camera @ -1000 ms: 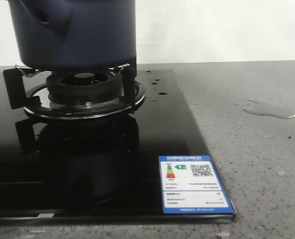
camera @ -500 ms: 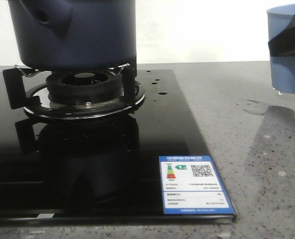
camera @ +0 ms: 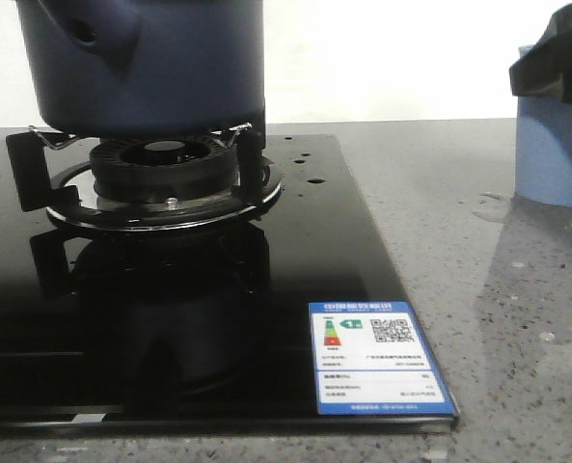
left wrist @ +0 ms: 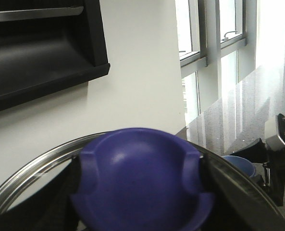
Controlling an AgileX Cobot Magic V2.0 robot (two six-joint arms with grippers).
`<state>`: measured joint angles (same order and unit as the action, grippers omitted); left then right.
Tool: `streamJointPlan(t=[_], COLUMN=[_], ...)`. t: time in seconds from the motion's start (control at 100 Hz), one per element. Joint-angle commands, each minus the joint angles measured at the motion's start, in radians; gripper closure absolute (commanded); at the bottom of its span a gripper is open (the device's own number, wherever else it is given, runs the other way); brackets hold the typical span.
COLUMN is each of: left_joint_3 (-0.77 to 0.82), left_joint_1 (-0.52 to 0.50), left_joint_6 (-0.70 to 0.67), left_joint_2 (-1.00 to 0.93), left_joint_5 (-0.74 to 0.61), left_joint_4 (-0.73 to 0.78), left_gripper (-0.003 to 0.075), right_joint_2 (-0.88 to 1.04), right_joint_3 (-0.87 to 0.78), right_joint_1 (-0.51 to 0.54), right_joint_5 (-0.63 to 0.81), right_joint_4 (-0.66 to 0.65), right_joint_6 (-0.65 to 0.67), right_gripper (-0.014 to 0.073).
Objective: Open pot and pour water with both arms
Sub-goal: 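Lower the blue cup back onto the counter and open the right gripper, then lower the lid onto the pot with the left gripper and release the knob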
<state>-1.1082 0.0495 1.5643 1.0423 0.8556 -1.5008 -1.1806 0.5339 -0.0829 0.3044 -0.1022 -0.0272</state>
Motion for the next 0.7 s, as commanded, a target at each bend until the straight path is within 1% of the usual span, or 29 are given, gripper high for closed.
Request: streamJointPlan(t=[0.0,0.26,0.31,0.35,0.4,0.42,0.44,0.45,0.47,0.48,0.49,0.5,0.51,0.52,0.54,0.55,0.56,0.57,0.58,0.59,0.69], left_joint_3=[-0.032,-0.032,-0.032,-0.032,-0.032,-0.032,-0.032,-0.032,-0.032,-0.032,-0.032,-0.032,-0.032,-0.032,-0.032,-0.032,-0.032,-0.032,-0.032,-0.032,-0.032], left_joint_1=[0.009,0.021,0.038,0.061,0.095,0.110,0.124,0.129,0.141,0.148,0.152,0.158,0.161,0.163,0.170,0.173,0.172,0.175,0.175,0.175,0.175], left_joint_6=[-0.006,-0.006,0.016,0.054,0.100,0.117,0.134,0.139,0.152,0.160,0.162,0.167,0.167,0.167,0.169,0.172,0.172,0.175,0.174,0.174,0.182], left_joint_2=[-0.012,0.074,0.106,0.128,0.160,0.174,0.188,0.197,0.206,0.215,0.219,0.227,0.231,0.240,0.248,0.257,0.260,0.264,0.272,0.280,0.324], left_joint_5=[-0.002,-0.005,-0.005,-0.005,-0.007,-0.011,-0.014,-0.014,-0.021,-0.023,-0.029,-0.032,-0.039,-0.042,-0.053,-0.056,-0.061,-0.063,-0.064,-0.064,-0.071], left_joint_4=[-0.100,-0.121,-0.127,-0.133,-0.142,-0.145,-0.151,-0.152,-0.156,-0.160,-0.162,-0.165,-0.170,-0.172,-0.181,-0.188,-0.192,-0.195,-0.201,-0.205,-0.245], left_gripper=[0.0405,0.0406,0.0406,0.0406,0.0406,0.0406,0.0406,0.0406,0.0406,0.0406,0.0406,0.0406,0.0406,0.0406,0.0406,0.0406,0.0406,0.0406,0.0406,0.0406,0.0406], right_joint_2=[0.066,0.238,0.267,0.286,0.316,0.323,0.335,0.343,0.355,0.358,0.362,0.369,0.373,0.381,0.393,0.396,0.400,0.408,0.412,0.419,0.464], right_joint_3=[0.047,0.149,0.162,0.169,0.171,0.171,0.171,0.171,0.171,0.171,0.171,0.171,0.171,0.171,0.171,0.169,0.169,0.169,0.169,0.169,0.169], right_joint_1=[0.007,0.007,0.003,-0.001,-0.009,-0.014,-0.019,-0.023,-0.027,-0.031,-0.033,-0.037,-0.039,-0.044,-0.048,-0.053,-0.055,-0.059,-0.061,-0.065,-0.086], right_joint_5=[0.099,0.086,0.073,0.061,0.044,0.037,0.023,0.012,-0.006,-0.013,-0.020,-0.034,-0.041,-0.054,-0.076,-0.082,-0.089,-0.103,-0.109,-0.121,-0.179], right_joint_4=[0.007,0.007,0.007,0.007,0.007,0.007,0.007,0.007,0.007,0.007,0.007,0.007,0.007,0.007,0.007,0.007,0.007,0.007,0.007,0.007,0.007], right_joint_6=[0.001,0.001,0.001,0.001,0.001,0.001,0.001,0.001,0.001,0.001,0.001,0.001,0.001,0.001,0.001,0.001,0.001,0.001,0.001,0.004,0.004], right_gripper=[-0.0062,-0.0062,-0.0058,-0.0038,0.0026,0.0068,0.0120,0.0161,0.0206,0.0255,0.0281,0.0335,0.0363,0.0420,0.0477,0.0535,0.0564,0.0619,0.0645,0.0664,0.0659])
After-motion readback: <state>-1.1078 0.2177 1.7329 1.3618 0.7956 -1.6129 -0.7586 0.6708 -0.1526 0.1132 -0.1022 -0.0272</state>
